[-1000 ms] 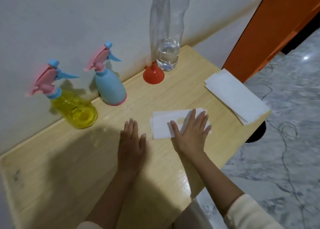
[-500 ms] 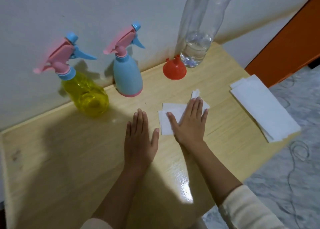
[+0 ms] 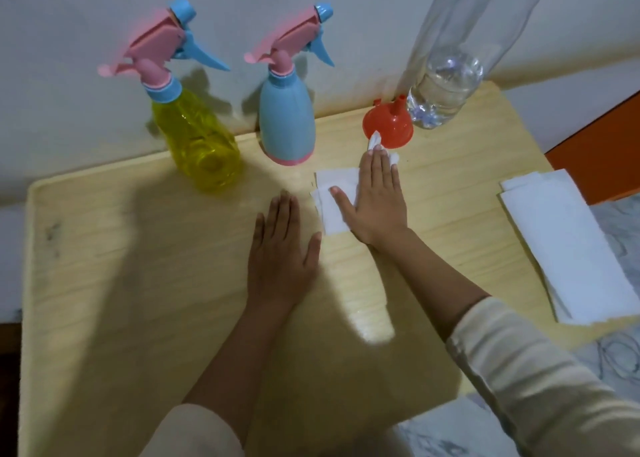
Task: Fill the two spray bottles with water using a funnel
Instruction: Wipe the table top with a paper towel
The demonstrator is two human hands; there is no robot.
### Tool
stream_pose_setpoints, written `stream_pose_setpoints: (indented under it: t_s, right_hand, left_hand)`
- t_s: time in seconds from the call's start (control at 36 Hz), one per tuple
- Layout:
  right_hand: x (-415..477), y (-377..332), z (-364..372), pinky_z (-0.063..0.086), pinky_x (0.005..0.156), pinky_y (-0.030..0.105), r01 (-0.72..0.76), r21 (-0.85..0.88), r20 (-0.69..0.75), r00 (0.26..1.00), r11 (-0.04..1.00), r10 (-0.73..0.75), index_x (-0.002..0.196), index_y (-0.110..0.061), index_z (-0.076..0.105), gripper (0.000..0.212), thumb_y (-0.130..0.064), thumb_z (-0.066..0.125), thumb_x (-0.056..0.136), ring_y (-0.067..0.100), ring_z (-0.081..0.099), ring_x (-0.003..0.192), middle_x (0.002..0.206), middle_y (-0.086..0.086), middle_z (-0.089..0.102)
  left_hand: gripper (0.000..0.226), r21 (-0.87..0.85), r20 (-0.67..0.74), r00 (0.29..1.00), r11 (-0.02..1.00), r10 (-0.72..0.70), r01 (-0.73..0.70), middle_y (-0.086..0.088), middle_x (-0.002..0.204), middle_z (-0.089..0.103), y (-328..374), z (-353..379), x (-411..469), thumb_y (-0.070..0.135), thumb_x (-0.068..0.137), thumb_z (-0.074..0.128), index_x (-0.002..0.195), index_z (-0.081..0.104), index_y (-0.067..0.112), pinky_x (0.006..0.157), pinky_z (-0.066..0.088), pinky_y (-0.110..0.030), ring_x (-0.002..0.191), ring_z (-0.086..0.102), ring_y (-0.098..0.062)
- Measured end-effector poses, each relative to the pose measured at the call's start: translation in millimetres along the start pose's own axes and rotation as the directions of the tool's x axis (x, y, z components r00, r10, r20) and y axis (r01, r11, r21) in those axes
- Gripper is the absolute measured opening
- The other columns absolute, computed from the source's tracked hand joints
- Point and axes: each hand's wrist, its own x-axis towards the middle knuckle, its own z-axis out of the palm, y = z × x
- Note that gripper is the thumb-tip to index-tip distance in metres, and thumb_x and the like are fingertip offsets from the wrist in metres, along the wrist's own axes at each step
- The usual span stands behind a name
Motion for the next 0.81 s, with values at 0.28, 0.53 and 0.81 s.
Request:
stream_pose_setpoints:
  t_s: [0.28,0.53,0.81]
  right_hand:
    - [47,-7,-2,-0.010,0.116,0.033,0.159,-0.032,0.042,0.987,0.987,-0.158,0.148,0.001,-0.003,0.087,-0.062,0.023,0.093,0.026,-0.009,0.146,0.158,0.017,-0.007]
    - [65,-4,-3,-0.004,0.118,0.038,0.286,-0.055,0.060,0.957,0.957,-0.283,0.148,0.002,0.000,0.082,-0.057,0.022,0.095,0.030,-0.004,0.147,0.158,0.020,-0.002]
    - [60,-1,-18,-0.006,0.117,0.034,0.469,0.024,0.203,0.862,0.883,-0.464,0.149,-0.002,0.000,0.067,-0.036,0.030,0.100,0.023,-0.007,0.147,0.159,0.015,-0.005]
  left_hand:
    - [0.077,-0.010,-0.100,0.981,0.986,-0.165,0.165,-0.007,0.160,0.010,3,1,-3,0.056,0.090,0.021,0.151,0.014,0.009,0.117,-0.006,-0.029,0.148,0.006,-0.018]
    - [0.082,0.024,-0.135,0.967,0.975,-0.216,0.222,-0.008,0.160,0.009,4,4,-4,0.060,0.089,0.022,0.151,0.013,0.009,0.116,-0.009,-0.028,0.148,0.004,-0.017]
    - [0.078,-0.016,-0.164,0.959,0.973,-0.231,0.232,-0.009,0.159,0.015,7,9,-15,0.057,0.091,0.021,0.150,0.018,0.007,0.117,-0.004,-0.031,0.147,0.010,-0.020]
